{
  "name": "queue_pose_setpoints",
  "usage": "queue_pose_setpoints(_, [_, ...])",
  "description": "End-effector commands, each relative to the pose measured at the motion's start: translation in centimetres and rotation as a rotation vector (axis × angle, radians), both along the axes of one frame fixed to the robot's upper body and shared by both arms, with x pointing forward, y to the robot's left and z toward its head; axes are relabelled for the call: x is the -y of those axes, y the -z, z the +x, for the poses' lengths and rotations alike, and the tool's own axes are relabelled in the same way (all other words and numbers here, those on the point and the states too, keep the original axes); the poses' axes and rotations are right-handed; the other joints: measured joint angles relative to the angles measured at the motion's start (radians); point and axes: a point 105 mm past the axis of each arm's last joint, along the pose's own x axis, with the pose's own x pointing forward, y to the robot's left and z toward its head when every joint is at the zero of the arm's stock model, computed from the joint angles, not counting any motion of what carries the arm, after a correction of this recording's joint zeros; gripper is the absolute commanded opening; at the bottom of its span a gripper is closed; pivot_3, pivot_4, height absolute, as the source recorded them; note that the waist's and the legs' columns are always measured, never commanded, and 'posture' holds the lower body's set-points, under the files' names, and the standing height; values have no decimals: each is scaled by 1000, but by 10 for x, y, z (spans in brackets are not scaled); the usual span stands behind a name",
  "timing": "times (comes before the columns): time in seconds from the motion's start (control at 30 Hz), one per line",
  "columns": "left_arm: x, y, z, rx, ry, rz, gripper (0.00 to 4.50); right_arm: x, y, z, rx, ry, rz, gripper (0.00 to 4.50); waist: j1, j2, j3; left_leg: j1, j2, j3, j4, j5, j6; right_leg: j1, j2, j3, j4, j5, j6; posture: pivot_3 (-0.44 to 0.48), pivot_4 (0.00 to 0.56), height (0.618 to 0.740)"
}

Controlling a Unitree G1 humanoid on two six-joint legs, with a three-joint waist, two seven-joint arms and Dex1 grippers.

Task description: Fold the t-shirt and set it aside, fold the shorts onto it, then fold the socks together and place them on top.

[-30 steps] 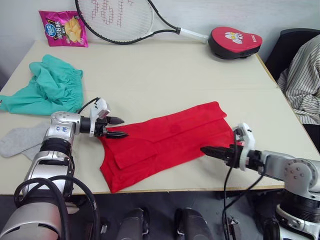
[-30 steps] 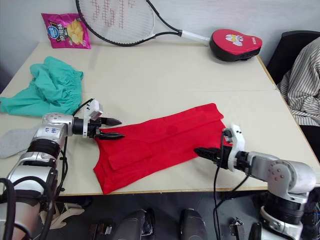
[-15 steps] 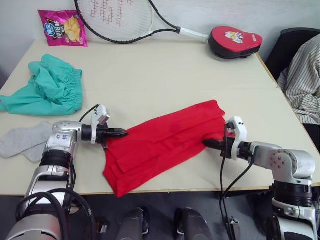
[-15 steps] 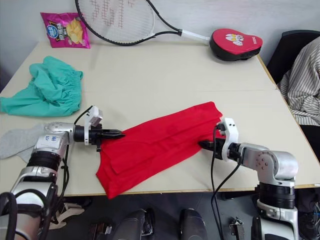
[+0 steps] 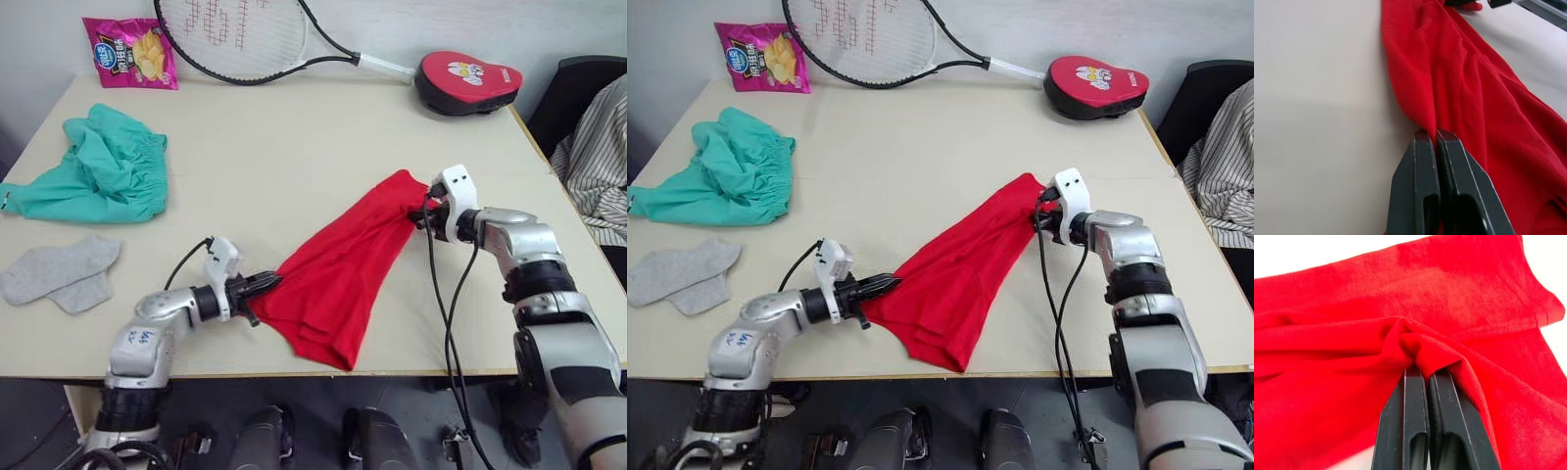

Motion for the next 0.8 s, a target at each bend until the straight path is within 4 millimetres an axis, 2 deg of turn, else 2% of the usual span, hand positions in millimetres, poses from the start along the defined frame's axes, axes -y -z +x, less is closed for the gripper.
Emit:
queue_pose_setpoints(0.03, [2, -9, -5, 10, -43, -16, 241, 5, -16, 3, 24, -11, 29, 205, 0, 0, 0, 0, 0, 0, 0, 0, 0, 0, 0, 0, 0, 0, 0, 0, 150, 740])
queue_pose_setpoints(0.13, [-5, -12, -3, 2, -48, 9, 995, 9, -17, -6, -17, -65, 36, 977, 1, 0, 0, 0, 0, 0, 0, 0, 0, 0, 0, 0, 0, 0, 0, 0, 150, 740])
queue_pose_setpoints(0.27, [-20, -32, 9, 21, -8, -6, 2315, 18, -20, -29, -89, -119, 112, 2396, 10, 1, 0, 0, 0, -1, 0, 0, 0, 0, 0, 0, 0, 0, 0, 0, 150, 740])
queue_pose_setpoints(0.4, [-24, -46, 33, 18, 108, 53, 3575, 8, -20, -91, -266, -238, 262, 3748, 30, 2, 1, -2, 0, -4, 0, 0, -1, 0, 0, -2, -1, 0, 0, 0, 150, 740])
queue_pose_setpoints(0.47, [-13, -52, 50, 14, 157, 61, 3614, -4, -15, -121, -340, -273, 314, 4383, 34, 3, 1, -2, 0, -3, 0, 0, -1, 0, 0, -2, -2, 0, 0, 0, 150, 740])
queue_pose_setpoints(0.6, [17, -54, 82, 19, 228, 80, 3614, -28, 3, -166, -464, -318, 372, 4448, 41, 1, 1, -1, 0, -3, 0, 0, -1, 0, 0, -2, -1, 1, 0, 0, 150, 740])
queue_pose_setpoints(0.8, [52, -37, 106, -79, 267, 119, 3614, -55, 25, -200, -560, -350, 381, 4448, 43, 1, 1, -2, 0, -1, 0, -1, -1, -2, 0, -1, -1, 1, 0, 0, 150, 740])
